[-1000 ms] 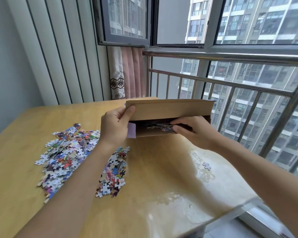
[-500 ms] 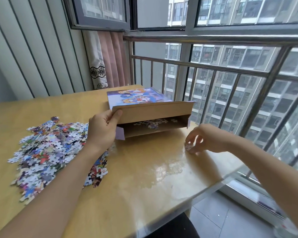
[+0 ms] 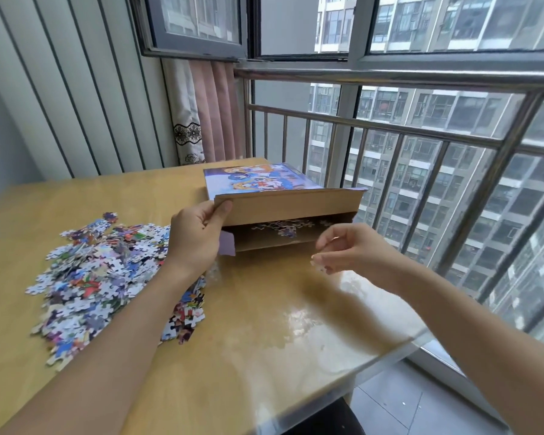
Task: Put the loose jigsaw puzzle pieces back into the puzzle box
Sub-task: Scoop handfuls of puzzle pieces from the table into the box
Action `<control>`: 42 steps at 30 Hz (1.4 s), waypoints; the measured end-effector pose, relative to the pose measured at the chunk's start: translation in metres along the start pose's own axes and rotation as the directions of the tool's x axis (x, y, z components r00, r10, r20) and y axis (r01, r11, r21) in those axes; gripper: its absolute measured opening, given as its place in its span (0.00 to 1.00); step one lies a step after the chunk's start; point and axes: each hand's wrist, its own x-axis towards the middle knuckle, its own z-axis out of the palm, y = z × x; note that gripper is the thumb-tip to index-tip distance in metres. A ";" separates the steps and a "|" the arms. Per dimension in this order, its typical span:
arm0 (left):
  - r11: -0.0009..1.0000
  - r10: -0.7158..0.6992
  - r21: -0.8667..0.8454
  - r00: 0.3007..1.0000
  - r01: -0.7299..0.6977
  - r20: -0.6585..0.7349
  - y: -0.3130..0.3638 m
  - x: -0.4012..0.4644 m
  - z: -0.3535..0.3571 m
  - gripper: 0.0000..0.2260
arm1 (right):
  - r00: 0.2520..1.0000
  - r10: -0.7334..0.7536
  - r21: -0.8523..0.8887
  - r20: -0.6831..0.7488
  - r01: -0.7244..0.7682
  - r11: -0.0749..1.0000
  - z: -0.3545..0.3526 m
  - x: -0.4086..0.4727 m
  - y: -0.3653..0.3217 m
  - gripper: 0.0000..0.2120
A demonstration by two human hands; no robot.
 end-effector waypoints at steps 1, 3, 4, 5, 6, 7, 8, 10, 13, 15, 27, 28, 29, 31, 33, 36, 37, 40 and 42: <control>1.000 -0.006 -0.001 1.000 0.006 -0.002 0.000 0.000 0.000 0.13 | 0.996 0.025 0.116 -0.083 -0.015 0.993 0.009 0.006 -0.002 0.09; 1.000 -0.018 -0.016 1.000 0.018 -0.013 -0.001 0.000 -0.001 0.14 | 0.968 0.138 0.358 -0.209 -0.055 0.932 0.026 0.020 -0.003 0.09; 0.999 -0.027 -0.028 0.999 0.027 -0.018 -0.001 0.001 -0.002 0.14 | 0.950 0.207 0.485 -0.235 -0.070 0.872 0.034 0.027 -0.005 0.08; 0.998 -0.039 -0.044 0.999 0.038 -0.020 -0.002 0.001 -0.002 0.14 | 0.935 0.262 0.587 -0.238 -0.077 0.806 0.042 0.034 -0.006 0.07; 0.997 -0.051 -0.057 0.998 0.049 -0.023 -0.001 0.002 -0.003 0.14 | 0.926 0.296 0.662 -0.235 -0.070 0.746 0.048 0.041 -0.007 0.07; 0.996 -0.060 -0.069 0.998 0.058 -0.026 -0.002 0.003 -0.004 0.14 | 0.925 0.303 0.710 -0.230 -0.053 0.702 0.054 0.048 -0.009 0.07; 0.995 -0.067 -0.080 0.997 0.064 -0.029 -0.001 0.003 -0.004 0.13 | 0.931 0.291 0.732 -0.222 -0.038 0.680 0.058 0.054 -0.009 0.07; 0.994 -0.070 -0.090 0.997 0.066 -0.038 0.001 0.003 -0.005 0.12 | 0.955 0.213 0.667 -0.206 -0.022 0.745 0.065 0.061 -0.008 0.10; 0.990 -0.082 -0.122 0.995 0.076 -0.051 0.004 0.005 -0.012 0.11 | 0.964 -0.062 0.089 -0.258 0.088 0.992 0.062 0.056 -0.003 0.17; 0.986 -0.082 -0.150 0.994 0.070 -0.075 0.003 0.009 -0.015 0.13 | 0.927 -0.317 -0.392 -0.199 0.221 0.893 0.053 0.048 0.000 0.19; 0.956 -0.135 -0.283 0.974 0.079 -0.183 0.011 0.014 -0.027 0.17 | 0.493 -0.865 -0.920 -0.093 0.290 0.263 0.000 0.087 -0.110 0.07; 0.948 -0.159 -0.302 0.970 0.099 -0.183 0.008 0.014 -0.027 0.17 | 0.507 -0.861 -0.923 -0.044 0.310 0.230 -0.002 0.089 -0.120 0.07; 0.942 -0.178 -0.315 0.967 0.115 -0.182 0.006 0.014 -0.028 0.16 | 0.486 -0.874 -0.926 -0.009 0.327 0.191 -0.003 0.090 -0.127 0.06; 0.937 -0.190 -0.326 0.966 0.124 -0.178 0.004 0.013 -0.029 0.15 | 0.432 -0.902 -0.927 0.023 0.346 0.142 -0.005 0.086 -0.136 0.05; 0.935 -0.182 -0.337 0.966 0.112 -0.184 0.004 0.014 -0.030 0.12 | 0.422 -0.903 -0.931 0.079 0.355 0.084 -0.004 0.084 -0.136 0.05; 0.935 -0.176 -0.335 0.973 0.118 -0.148 0.007 0.014 -0.029 0.10 | 0.459 -0.883 -0.944 0.096 0.325 0.066 0.002 0.078 -0.122 0.04; 0.928 -0.183 -0.352 0.974 0.127 -0.132 0.007 0.014 -0.028 0.10 | 0.494 -0.860 -0.944 0.128 0.325 0.046 0.005 0.078 -0.115 0.06; 0.922 -0.184 -0.353 0.982 0.156 -0.048 0.004 0.015 -0.026 0.18 | 0.584 -0.790 -0.947 0.184 0.322 0.017 0.012 0.073 -0.087 0.12; 0.938 -0.193 -0.294 0.981 0.185 -0.001 0.001 0.015 -0.027 0.22 | 0.630 -0.759 -0.954 0.162 0.298 0.044 0.015 0.072 -0.068 0.13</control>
